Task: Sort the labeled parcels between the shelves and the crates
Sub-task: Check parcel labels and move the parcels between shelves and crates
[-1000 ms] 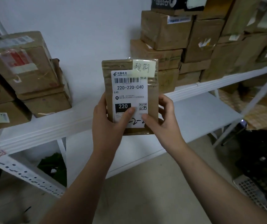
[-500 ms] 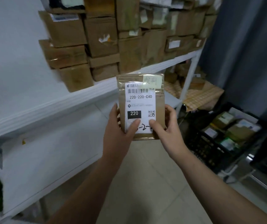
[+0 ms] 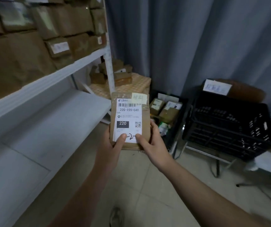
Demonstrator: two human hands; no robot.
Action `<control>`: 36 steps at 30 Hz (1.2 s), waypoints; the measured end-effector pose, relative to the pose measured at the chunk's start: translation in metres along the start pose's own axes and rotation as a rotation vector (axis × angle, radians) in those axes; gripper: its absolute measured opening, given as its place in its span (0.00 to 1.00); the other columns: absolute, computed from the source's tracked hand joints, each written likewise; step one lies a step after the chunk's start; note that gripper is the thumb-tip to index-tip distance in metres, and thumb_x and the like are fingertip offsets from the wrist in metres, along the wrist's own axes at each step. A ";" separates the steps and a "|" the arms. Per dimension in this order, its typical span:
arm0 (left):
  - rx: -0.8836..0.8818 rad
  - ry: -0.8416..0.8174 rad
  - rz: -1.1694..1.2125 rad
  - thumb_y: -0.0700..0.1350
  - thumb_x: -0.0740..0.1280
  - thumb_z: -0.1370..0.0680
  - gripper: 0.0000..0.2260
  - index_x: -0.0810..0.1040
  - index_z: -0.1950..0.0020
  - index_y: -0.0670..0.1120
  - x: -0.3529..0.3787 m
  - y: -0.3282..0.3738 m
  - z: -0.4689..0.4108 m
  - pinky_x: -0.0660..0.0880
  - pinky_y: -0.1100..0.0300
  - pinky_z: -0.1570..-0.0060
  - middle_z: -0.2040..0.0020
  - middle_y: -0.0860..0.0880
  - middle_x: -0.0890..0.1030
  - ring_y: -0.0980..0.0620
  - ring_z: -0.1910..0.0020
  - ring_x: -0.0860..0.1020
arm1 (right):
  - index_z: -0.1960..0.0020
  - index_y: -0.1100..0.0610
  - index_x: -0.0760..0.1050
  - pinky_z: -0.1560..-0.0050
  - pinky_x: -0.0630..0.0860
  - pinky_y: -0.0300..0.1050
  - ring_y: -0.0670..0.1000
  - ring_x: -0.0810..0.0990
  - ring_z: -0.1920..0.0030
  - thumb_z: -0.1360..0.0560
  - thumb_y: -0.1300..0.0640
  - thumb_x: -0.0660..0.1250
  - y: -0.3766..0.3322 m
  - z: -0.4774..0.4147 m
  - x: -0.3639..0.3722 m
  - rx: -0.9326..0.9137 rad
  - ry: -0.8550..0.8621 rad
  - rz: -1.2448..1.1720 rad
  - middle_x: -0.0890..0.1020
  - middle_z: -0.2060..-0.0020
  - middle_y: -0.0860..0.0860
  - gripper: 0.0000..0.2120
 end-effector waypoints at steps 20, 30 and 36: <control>-0.141 -0.325 -0.154 0.48 0.70 0.25 0.21 0.71 0.32 0.51 0.110 -0.106 -0.313 0.71 0.74 0.60 0.44 0.56 0.80 0.61 0.47 0.78 | 0.27 0.43 0.60 0.55 0.77 0.30 0.36 0.79 0.48 0.24 0.51 0.68 0.139 -0.251 -0.064 0.399 0.218 -0.126 0.77 0.40 0.42 0.29; -0.291 -0.440 -0.208 0.46 0.68 0.23 0.25 0.64 0.29 0.49 0.241 -0.220 -0.415 0.76 0.54 0.48 0.44 0.54 0.78 0.53 0.47 0.78 | 0.24 0.49 0.52 0.39 0.74 0.44 0.47 0.74 0.38 0.24 0.54 0.69 0.241 -0.367 -0.158 0.520 0.302 0.260 0.74 0.35 0.46 0.36; -0.201 -0.633 -0.377 0.43 0.67 0.22 0.30 0.56 0.24 0.47 0.304 -0.282 -0.456 0.71 0.63 0.41 0.32 0.51 0.69 0.53 0.36 0.71 | 0.22 0.44 0.44 0.37 0.68 0.42 0.52 0.69 0.33 0.24 0.57 0.67 0.327 -0.418 -0.184 0.540 0.204 0.535 0.64 0.28 0.51 0.40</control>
Point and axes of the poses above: each hand's wrist, its own z-axis away from the middle knuckle, its own x-axis out of the palm, y = z × x, the point moved 7 cm from there along -z, towards the middle knuckle
